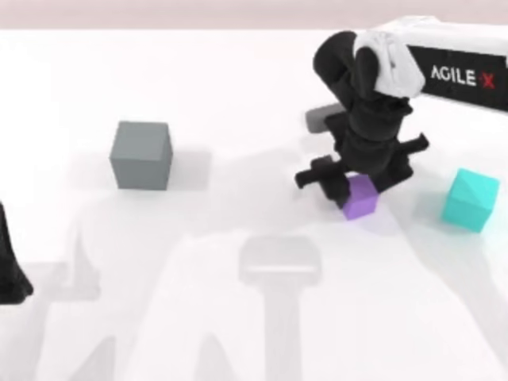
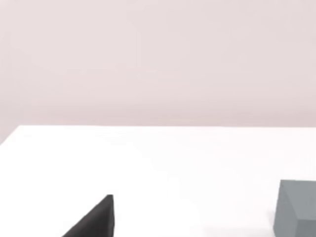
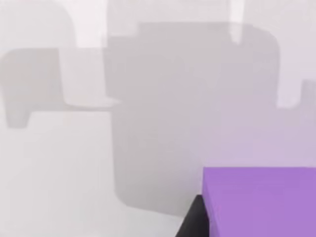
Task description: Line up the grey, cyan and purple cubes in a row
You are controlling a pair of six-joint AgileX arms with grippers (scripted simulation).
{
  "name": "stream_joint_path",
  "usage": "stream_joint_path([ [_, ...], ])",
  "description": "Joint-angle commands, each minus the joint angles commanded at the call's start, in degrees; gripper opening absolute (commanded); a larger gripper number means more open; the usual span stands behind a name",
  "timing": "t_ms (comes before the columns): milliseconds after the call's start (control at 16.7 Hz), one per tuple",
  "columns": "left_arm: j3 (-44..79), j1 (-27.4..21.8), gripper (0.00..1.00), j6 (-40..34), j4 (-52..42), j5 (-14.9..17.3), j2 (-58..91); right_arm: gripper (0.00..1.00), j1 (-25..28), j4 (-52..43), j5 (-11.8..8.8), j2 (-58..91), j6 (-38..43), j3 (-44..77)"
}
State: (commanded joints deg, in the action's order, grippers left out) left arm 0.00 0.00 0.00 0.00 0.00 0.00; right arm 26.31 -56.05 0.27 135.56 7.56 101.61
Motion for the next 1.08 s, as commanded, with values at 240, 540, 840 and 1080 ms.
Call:
stream_joint_path([
  [240,0.0,0.0,1.0,0.0,0.0,0.0,0.0,0.0,0.0,0.0,0.0,0.0,0.0,0.0],
  [540,0.0,0.0,1.0,0.0,0.0,0.0,0.0,0.0,0.0,0.0,0.0,0.0,0.0,0.0],
  [840,0.0,0.0,1.0,0.0,0.0,0.0,0.0,0.0,-0.13,-4.8,0.21,-2.74,0.05,4.15],
  [1080,0.0,0.0,1.0,0.0,0.0,0.0,0.0,0.0,0.25,-13.15,0.19,-4.68,-0.14,9.96],
])
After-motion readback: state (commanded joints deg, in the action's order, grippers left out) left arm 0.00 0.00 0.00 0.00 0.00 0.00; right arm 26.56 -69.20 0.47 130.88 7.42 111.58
